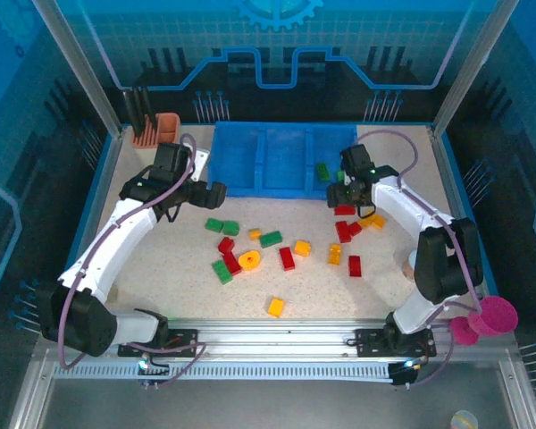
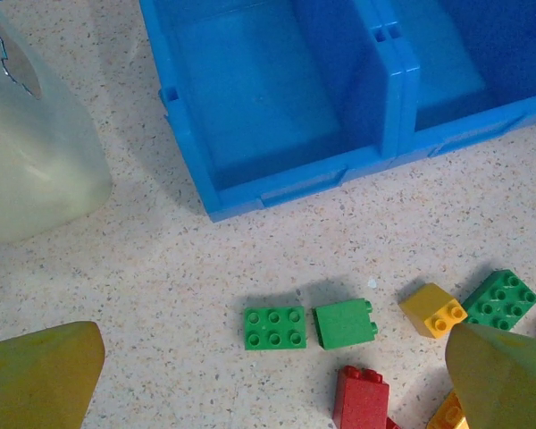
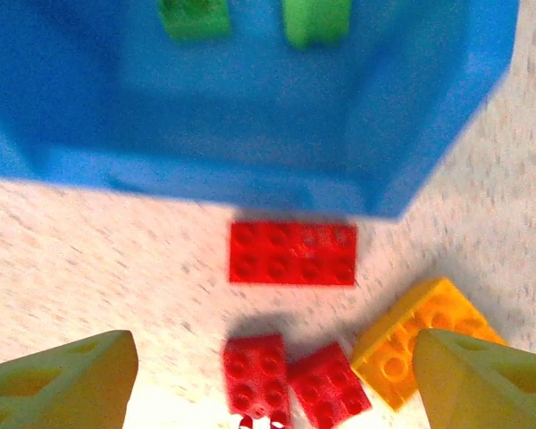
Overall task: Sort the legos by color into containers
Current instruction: Pick up the lego from the middle-right of the table.
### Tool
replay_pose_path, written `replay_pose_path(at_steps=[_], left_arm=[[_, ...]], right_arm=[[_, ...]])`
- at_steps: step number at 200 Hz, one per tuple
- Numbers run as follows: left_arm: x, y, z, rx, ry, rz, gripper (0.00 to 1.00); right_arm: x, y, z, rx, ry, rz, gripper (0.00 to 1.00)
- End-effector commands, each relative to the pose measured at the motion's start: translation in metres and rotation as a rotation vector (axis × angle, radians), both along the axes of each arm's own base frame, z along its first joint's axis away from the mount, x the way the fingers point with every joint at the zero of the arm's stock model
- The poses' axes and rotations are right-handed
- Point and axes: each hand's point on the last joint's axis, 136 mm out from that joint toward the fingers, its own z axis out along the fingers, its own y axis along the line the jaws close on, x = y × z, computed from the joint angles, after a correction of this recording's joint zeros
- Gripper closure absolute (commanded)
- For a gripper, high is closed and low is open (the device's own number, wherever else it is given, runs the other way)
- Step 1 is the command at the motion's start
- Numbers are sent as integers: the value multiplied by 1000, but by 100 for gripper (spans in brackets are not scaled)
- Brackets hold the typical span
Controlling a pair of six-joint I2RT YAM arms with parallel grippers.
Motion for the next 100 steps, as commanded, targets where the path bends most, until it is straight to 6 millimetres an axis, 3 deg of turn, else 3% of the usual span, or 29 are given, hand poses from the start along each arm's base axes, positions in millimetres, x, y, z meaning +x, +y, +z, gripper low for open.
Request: replay_pose_path(at_steps=[1, 59, 100], left_arm=[[1, -3, 2, 17, -18, -23, 1], [1, -2, 4, 40, -21, -23, 1], [-3, -2, 0, 64, -15, -21, 1]], right_arm=[[1, -6, -9, 34, -27, -22, 18], [26, -1, -52, 42, 19, -7, 17], [43, -4, -57, 33, 42, -42, 13]])
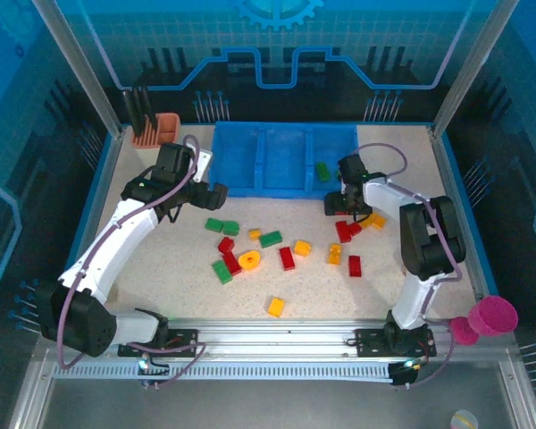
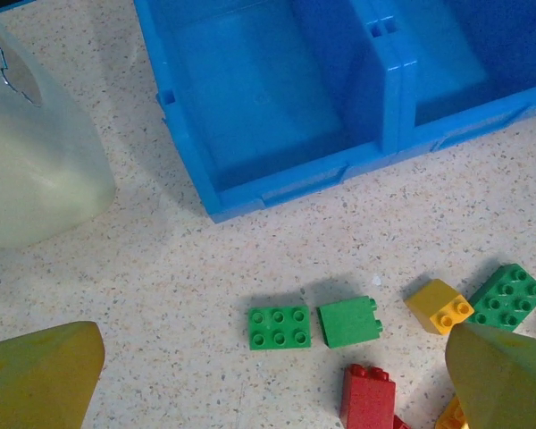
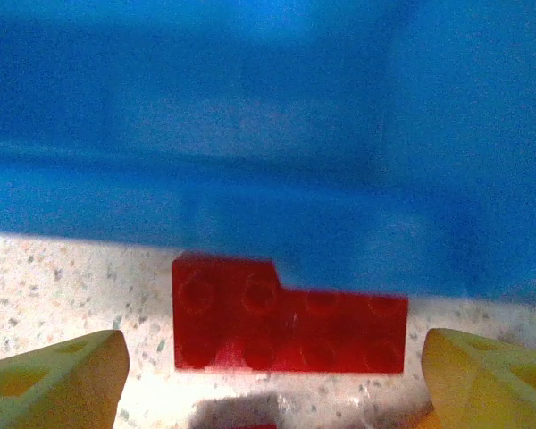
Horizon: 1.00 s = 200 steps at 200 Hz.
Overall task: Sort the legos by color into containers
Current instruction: Pick up the lego from the middle-right of the table.
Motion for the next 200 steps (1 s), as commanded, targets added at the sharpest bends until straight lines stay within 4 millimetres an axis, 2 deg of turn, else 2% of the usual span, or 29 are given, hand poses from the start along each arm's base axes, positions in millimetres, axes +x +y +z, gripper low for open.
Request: replay_pose_path(at_steps=[1, 39, 82, 147, 168, 200], left_arm=[[-3, 0, 0, 30, -7, -3, 1], [-3, 2, -2, 53, -4, -2, 1], [-2, 0, -5, 56, 6, -6, 1], [2, -2, -11, 63, 22, -13, 1], [2, -1, -12, 67, 24, -12, 1], [3, -2, -12, 71, 18, -17, 1]], right_arm=[[23, -3, 10, 4, -39, -30, 13], [22, -5, -7, -14, 51, -59, 14], [12, -11, -20, -38, 113, -98, 16], [1, -17, -22, -73, 159, -102, 35], [-6, -11, -14, -73, 146, -84, 40], [-14, 13, 33, -80, 38, 2, 42]])
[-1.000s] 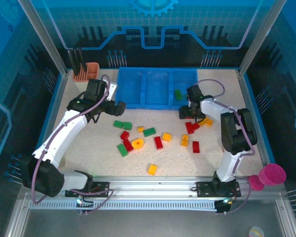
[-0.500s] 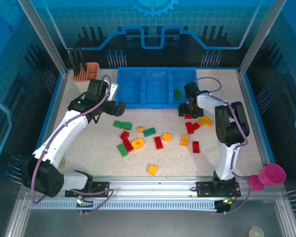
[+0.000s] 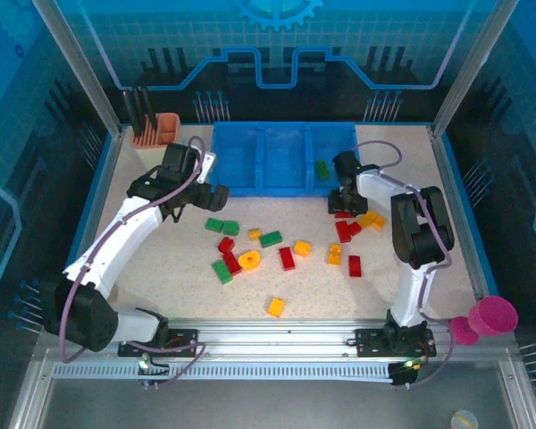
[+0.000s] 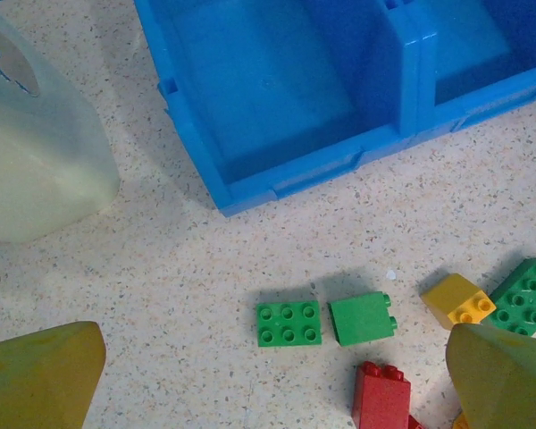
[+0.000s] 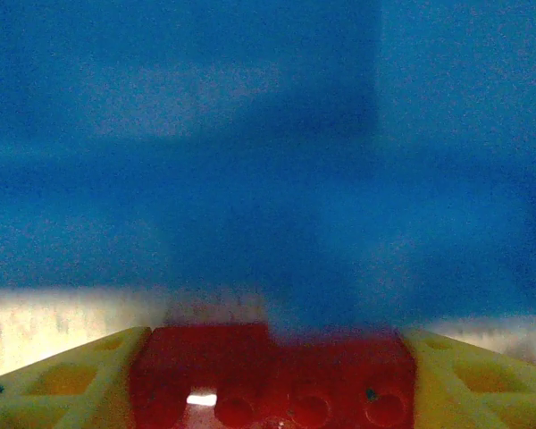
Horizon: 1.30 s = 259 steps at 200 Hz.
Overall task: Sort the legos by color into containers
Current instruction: Pick up the lego from the middle-right of the table, then place the lego in the container.
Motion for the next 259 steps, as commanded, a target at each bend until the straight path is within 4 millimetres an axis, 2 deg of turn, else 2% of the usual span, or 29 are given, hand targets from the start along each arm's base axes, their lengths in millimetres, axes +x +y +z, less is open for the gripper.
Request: replay_pose_path(at_steps=[1, 14, 27, 53, 69, 80, 116, 133, 161, 171, 175, 177, 181, 197, 210, 229, 259], left_arm=[[0, -2, -1, 28, -2, -22, 1], [1, -2, -1, 28, -4, -23, 1], [4, 6, 2, 44, -21, 28, 1], [4, 11, 9, 51, -50, 51, 1], [2, 9, 12, 35, -65, 46, 1], [1, 8, 14, 28, -71, 43, 1], [-6, 10, 18, 22, -78, 40, 1], [-10, 13, 20, 29, -88, 48, 1], [-14, 12, 21, 14, -102, 43, 1], [-14, 9, 20, 2, -101, 29, 1], [-14, 8, 20, 0, -103, 25, 1], [-14, 8, 20, 1, -103, 27, 1], [-13, 8, 19, 2, -105, 30, 1], [-10, 14, 19, 0, -114, 84, 1], [-11, 11, 18, -21, -90, 83, 1], [-7, 9, 17, -47, -72, 114, 1], [-3, -2, 11, -105, -57, 97, 1]], right_arm=[[-11, 17, 44, -27, -65, 72, 42], [-6, 25, 73, -51, -117, 114, 42], [4, 38, 104, -53, -188, 155, 42], [32, 78, 164, -17, -358, 273, 43], [49, 117, 185, -1, -470, 437, 43], [65, 131, 191, -32, -513, 477, 46], [111, 171, 176, -13, -540, 549, 46], [125, 181, 165, -9, -531, 559, 46], [143, 193, 136, -30, -486, 570, 46], [145, 196, 124, -39, -464, 577, 45], [146, 196, 127, -41, -467, 575, 45], [147, 197, 116, -46, -448, 577, 45], [147, 198, 107, -48, -431, 579, 45], [149, 198, 92, -56, -400, 575, 45], [148, 198, 81, -62, -379, 574, 45], [146, 199, 75, -51, -371, 579, 44], [146, 200, 79, -42, -371, 600, 38]])
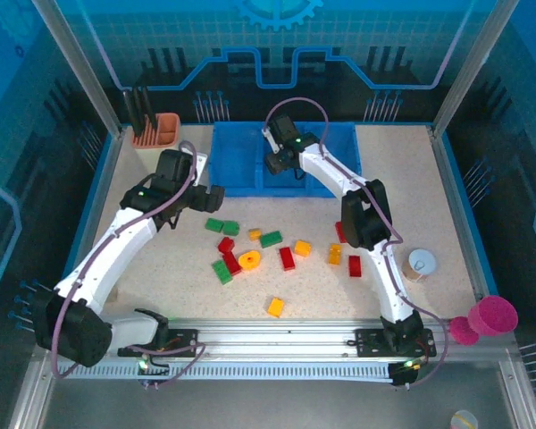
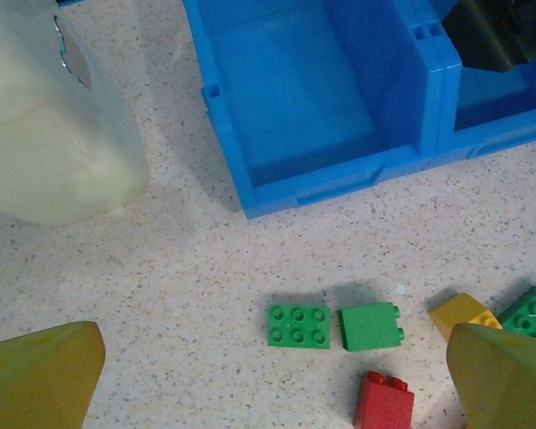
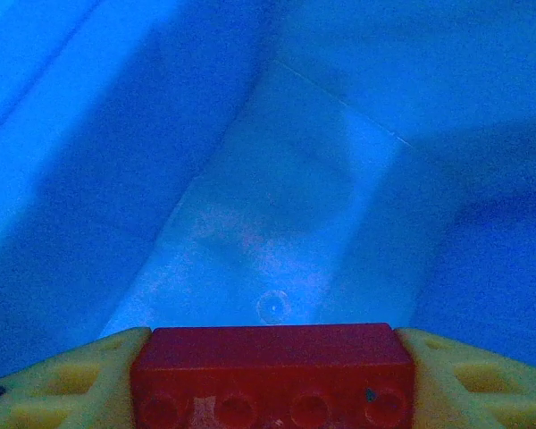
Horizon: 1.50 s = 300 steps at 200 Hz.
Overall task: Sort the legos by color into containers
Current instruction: Place the lego in the container, then pick up the lego from the center of the table.
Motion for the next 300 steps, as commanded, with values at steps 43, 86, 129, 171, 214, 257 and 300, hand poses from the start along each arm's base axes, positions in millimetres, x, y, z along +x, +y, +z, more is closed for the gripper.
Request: replay_pose_path(at_steps=[43, 86, 129, 171, 214, 257, 300], left_arm=[[-13, -50, -10, -156, 8, -186, 2], [-48, -76, -56, -55, 90, -246, 9], [-82, -100, -110, 23, 167, -288, 11], [-89, -124, -133, 103, 206, -372, 13], [-89, -137, -161, 169, 335, -407, 16], [-91, -140, -179, 231, 437, -409, 20], [-97, -131, -188, 298, 516, -363, 26]], right_arm=[[-6, 2, 25, 53, -15, 27, 25], [-19, 13, 78, 168, -79, 83, 21], [-41, 12, 130, 239, -141, 146, 18], [-67, -5, 160, 319, -189, 161, 12], [-90, -34, 168, 313, -196, 96, 11], [-106, -59, 148, 344, -159, 8, 9], [-109, -74, 137, 328, -144, -27, 8]])
